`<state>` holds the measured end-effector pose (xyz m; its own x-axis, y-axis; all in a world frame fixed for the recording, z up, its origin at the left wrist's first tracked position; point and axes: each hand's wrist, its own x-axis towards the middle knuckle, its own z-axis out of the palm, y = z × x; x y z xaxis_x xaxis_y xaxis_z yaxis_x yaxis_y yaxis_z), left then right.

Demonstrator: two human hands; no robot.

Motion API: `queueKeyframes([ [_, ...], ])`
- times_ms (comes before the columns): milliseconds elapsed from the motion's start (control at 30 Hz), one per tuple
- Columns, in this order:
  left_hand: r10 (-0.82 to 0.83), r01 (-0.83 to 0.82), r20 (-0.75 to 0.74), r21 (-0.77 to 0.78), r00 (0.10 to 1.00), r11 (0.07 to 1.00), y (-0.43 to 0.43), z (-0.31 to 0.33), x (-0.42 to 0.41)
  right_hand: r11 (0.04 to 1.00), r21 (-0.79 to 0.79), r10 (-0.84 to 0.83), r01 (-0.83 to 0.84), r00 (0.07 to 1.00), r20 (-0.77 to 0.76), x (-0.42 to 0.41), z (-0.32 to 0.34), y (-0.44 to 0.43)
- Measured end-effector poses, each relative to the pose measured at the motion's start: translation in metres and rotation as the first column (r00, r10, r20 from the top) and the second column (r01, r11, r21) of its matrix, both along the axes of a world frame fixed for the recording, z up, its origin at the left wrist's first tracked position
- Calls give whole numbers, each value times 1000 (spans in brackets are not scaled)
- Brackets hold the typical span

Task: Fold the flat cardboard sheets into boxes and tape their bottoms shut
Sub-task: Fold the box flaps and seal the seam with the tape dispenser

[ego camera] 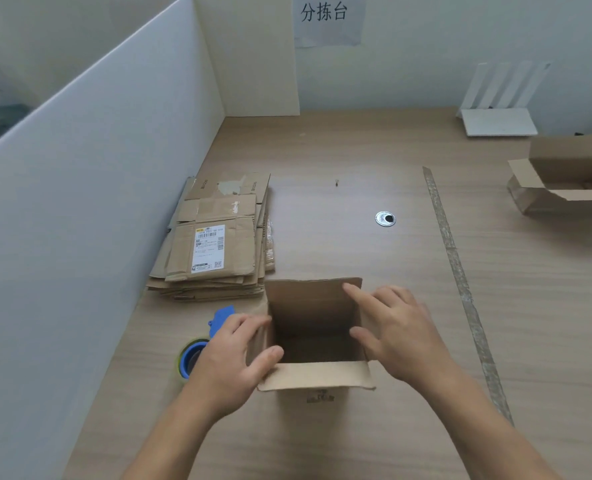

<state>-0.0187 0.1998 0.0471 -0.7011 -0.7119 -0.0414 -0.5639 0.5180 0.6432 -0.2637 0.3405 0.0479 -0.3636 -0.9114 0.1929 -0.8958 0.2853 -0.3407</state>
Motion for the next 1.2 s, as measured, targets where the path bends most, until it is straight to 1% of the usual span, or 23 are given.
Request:
queueKeyframes([
  [100, -157, 147, 51, 158, 986, 976, 4, 4, 9, 990, 134, -42, 38, 999, 29, 2, 8, -8],
  [167, -212, 202, 22, 227, 977, 953, 3, 2, 11, 976, 202, -89, 76, 994, 55, 1, 8, -17],
  [233, -225, 218, 23, 178, 974, 960, 1, -6, 10, 971, 219, -124, 97, 986, 111, 1, 2, -25],
  [300, -208, 205, 26, 80, 978, 975, -1, -18, 8, 974, 190, -155, 120, 972, 179, 1, -10, -28],
  [367, -186, 186, 5, -25, 983, 982, 0, -32, 10, 983, 95, -178, 159, 952, 250, 0, -21, -28],
  [433, -168, 163, -38, -119, 985, 979, 4, -43, 11, 988, 0, -144, 151, 940, 310, -1, -30, -29],
  [467, -159, 148, -58, -153, 986, 977, 6, -47, 10, 989, -28, -125, 146, 922, 366, -1, -35, -28],
  [500, -148, 133, -75, -177, 986, 975, 8, -51, 9, 987, -48, -116, 154, 882, 457, -1, -38, -28],
  [533, -137, 117, -90, -191, 986, 975, 10, -53, 7, 983, -57, -114, 176, 820, 560, 1, -39, -28],
  [600, -108, 84, -110, -209, 988, 974, 13, -56, 2, 964, -71, -122, 255, 668, 734, 6, -41, -29],
  [633, -98, 72, -110, -220, 989, 973, 14, -56, 1, 950, -75, -130, 302, 605, 786, 7, -43, -31],
  [700, -87, 62, -101, -231, 991, 971, 15, -59, 1, 926, -80, -126, 369, 503, 855, 11, -46, -35],
  [800, -88, 64, -88, -252, 992, 966, 13, -60, 2, 884, -95, -76, 458, 342, 937, 19, -44, -44],
  [833, -95, 69, -86, -260, 992, 963, 12, -60, 2, 873, -91, -69, 479, 305, 950, 21, -43, -47],
  [867, -101, 75, -86, -265, 991, 961, 12, -60, 2, 868, -83, -76, 489, 296, 952, 21, -42, -49],
  [900, -108, 80, -89, -268, 990, 960, 11, -60, 2, 870, -78, -84, 488, 302, 950, 20, -43, -50],
  [967, -133, 102, -94, -279, 987, 955, 10, -61, 3, 885, -92, -85, 457, 352, 932, 18, -45, -48],
  [1000, -152, 121, -91, -284, 984, 951, 10, -60, 5, 897, -115, -80, 428, 412, 908, 16, -47, -43],
  [1033, -170, 139, -86, -285, 982, 948, 10, -59, 6, 909, -141, -83, 391, 503, 860, 12, -51, -38],
  [1100, -185, 159, -71, -279, 980, 947, 12, -59, 10, 932, -197, -88, 303, 717, 691, 6, -49, -25],
  [1133, -183, 157, -72, -275, 980, 949, 14, -59, 12, 938, -220, -78, 268, 781, 620, 3, -47, -21],
  [1167, -174, 148, -78, -266, 982, 953, 16, -60, 14, 940, -235, -65, 246, 809, 585, 0, -41, -18],
  [1200, -157, 130, -91, -252, 983, 959, 18, -60, 15, 941, -239, -60, 240, 812, 581, -4, -34, -16],
])
